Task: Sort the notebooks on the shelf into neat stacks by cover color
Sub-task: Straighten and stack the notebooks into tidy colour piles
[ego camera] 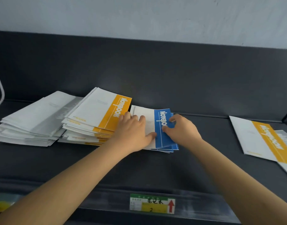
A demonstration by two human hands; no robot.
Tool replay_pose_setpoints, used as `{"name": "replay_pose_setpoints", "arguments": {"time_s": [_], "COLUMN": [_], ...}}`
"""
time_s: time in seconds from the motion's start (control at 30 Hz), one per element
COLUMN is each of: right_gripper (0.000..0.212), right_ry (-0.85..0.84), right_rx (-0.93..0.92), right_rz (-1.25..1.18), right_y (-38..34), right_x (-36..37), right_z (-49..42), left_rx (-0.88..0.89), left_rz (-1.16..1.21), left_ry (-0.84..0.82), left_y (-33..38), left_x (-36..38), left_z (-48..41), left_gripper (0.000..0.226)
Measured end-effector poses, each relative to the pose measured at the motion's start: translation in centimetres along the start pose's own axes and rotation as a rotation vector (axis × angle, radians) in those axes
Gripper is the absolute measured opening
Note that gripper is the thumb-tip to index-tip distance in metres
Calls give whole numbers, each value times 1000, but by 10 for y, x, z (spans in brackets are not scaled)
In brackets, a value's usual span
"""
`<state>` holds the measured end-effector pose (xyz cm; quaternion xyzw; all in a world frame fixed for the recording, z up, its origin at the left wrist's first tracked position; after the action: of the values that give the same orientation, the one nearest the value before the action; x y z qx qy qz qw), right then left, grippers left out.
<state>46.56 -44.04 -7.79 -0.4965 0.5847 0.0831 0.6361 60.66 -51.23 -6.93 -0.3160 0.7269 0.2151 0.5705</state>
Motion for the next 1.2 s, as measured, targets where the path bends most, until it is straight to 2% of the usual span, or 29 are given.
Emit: {"name": "replay_pose_setpoints", "arguments": {"time_s": [0.17,0.3,0.47,0.6,0.77,0.97,1.13,1.2], "right_gripper": [41,38,41,37,33,25,17,21], "right_ry": [42,129,196,209,202,100,71,77], "right_rx": [-60,-2,115,198,200,180,144,167], "right_rz": [228,253,328,441,583,342,326,297], "right_y": [4,31,104,174,242,272,269,269], "right_x": [-8,-37,-86,-127,-161,-165,-165,-167], "right_z": [7,10,15,19,15,-8,-14,-15], "left_rx": [44,149,244,282,237,123,-39,-102], "left_rz": [-37,10,64,167,249,354,539,627], "left_ry": [63,54,18,-76,-175,-194,-188,-177], "left_y": [5,39,114,191,272,324,333,331], "left_x": [3,-2,-3,2,10,19,16,16], "left_z": [-3,-13,-25,-36,-52,-66,-71,-73], "left_gripper": [70,74,67,71,67,62,67,73]}}
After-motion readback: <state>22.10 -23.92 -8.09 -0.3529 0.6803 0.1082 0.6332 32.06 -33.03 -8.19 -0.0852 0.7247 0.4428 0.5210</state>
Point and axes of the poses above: each hand's wrist, its own z-axis away from the middle knuckle, its own x-axis out of the palm, y = z × x, the point moved 3 cm from there along -z, towards the middle knuckle, and after that the axes turned 8 degrees about y, right-handed, at the moved point
